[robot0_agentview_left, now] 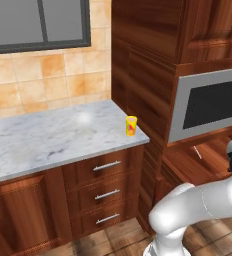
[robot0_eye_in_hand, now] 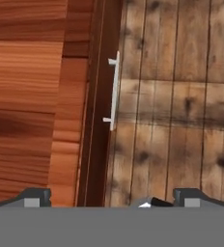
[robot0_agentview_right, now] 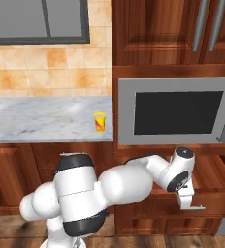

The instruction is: Pick up the straw from the right drawer and put it inside the smoothie cup.

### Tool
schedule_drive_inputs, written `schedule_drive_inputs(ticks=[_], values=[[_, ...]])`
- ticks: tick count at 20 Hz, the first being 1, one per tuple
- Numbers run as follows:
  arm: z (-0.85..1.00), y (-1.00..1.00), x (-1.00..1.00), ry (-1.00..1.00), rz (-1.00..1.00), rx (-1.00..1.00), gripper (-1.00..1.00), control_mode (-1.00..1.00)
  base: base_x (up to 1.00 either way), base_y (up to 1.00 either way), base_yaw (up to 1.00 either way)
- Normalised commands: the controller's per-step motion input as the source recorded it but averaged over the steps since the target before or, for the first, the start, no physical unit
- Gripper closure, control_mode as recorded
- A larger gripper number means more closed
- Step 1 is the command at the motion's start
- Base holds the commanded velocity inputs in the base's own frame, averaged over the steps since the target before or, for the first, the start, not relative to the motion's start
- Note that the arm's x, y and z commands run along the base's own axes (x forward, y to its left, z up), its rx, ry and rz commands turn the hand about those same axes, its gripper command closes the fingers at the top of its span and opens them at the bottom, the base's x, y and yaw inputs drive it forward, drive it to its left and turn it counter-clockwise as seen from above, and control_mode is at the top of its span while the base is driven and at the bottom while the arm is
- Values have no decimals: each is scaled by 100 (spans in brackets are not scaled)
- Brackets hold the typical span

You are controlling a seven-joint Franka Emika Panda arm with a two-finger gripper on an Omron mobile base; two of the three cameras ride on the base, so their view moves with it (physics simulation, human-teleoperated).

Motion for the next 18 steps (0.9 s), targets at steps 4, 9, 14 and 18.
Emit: schedule_drive_inputs(ticks=[4,9,14,18], values=[[-26,-3,24,0,0,0,-100,-100,0,0,0],[-7,-6,17,0,0,0,-100,-100,0,0,0],[-7,-7,20,0,0,0,-100,-100,0,0,0],[-22,-4,16,0,0,0,-100,-100,0,0,0]])
